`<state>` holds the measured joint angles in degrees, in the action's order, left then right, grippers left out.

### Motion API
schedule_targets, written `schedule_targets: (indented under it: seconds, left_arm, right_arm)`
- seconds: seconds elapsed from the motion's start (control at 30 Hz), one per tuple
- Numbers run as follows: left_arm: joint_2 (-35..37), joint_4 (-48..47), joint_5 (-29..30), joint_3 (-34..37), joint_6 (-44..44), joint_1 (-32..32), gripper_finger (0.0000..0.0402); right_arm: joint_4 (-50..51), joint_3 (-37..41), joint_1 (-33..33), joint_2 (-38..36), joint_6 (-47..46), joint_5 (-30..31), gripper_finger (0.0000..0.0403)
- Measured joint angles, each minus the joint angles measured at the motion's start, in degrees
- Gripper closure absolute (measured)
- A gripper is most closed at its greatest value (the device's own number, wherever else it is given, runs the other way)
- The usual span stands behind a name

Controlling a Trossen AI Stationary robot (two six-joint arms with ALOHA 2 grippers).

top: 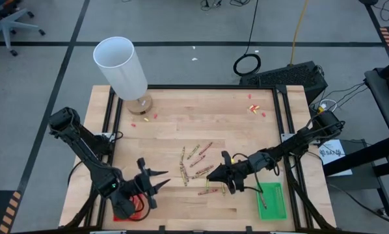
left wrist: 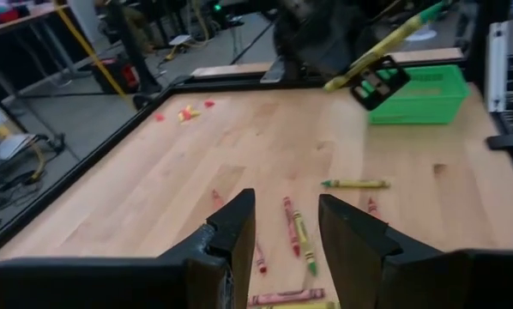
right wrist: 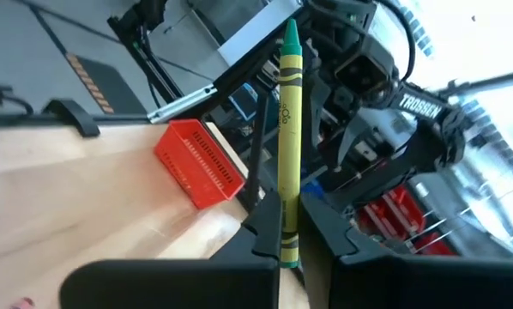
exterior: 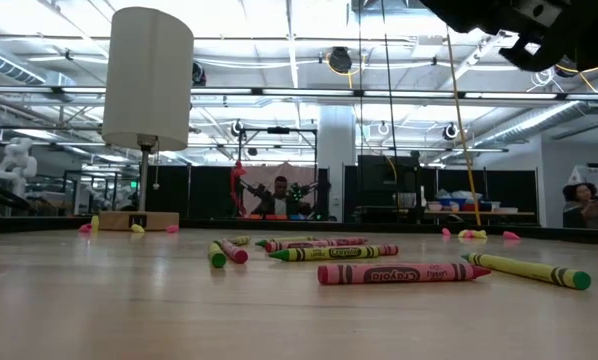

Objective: Sort crayons
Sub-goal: Put the green crayon into the red bin

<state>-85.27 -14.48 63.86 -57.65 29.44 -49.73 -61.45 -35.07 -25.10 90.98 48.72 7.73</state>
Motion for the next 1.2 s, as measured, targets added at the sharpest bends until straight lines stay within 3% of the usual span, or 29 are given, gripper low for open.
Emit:
schedule_targets:
  seconds: [0.47,0.7,0.9,1.1,1.2]
  left_arm:
    - [-6.28,22.45,-9.23,0.00,-18.06,6.77,0.0268]
    - [-7.33,32.35,-16.86,0.00,-23.22,11.57,0.0200]
    - [-7.37,34.93,-17.72,0.00,-25.45,14.65,0.0132]
    - [-7.39,39.37,-27.58,0.00,-25.46,17.77,0.0117]
    - [-7.37,41.14,-29.14,0.00,-26.44,18.70,0.0117]
  right_arm:
    - [0.42,0.00,0.25,0.00,-22.67,-0.05,0.0396]
    - [-0.07,0.00,1.86,0.00,-31.40,-0.04,0.0396]
    - [-0.02,-0.02,3.19,0.00,-34.15,-0.04,0.0396]
    - [-0.04,-0.02,4.58,0.00,-34.15,-0.04,0.0396]
    - [-0.04,-0.02,5.06,0.00,-34.15,-0.18,0.0396]
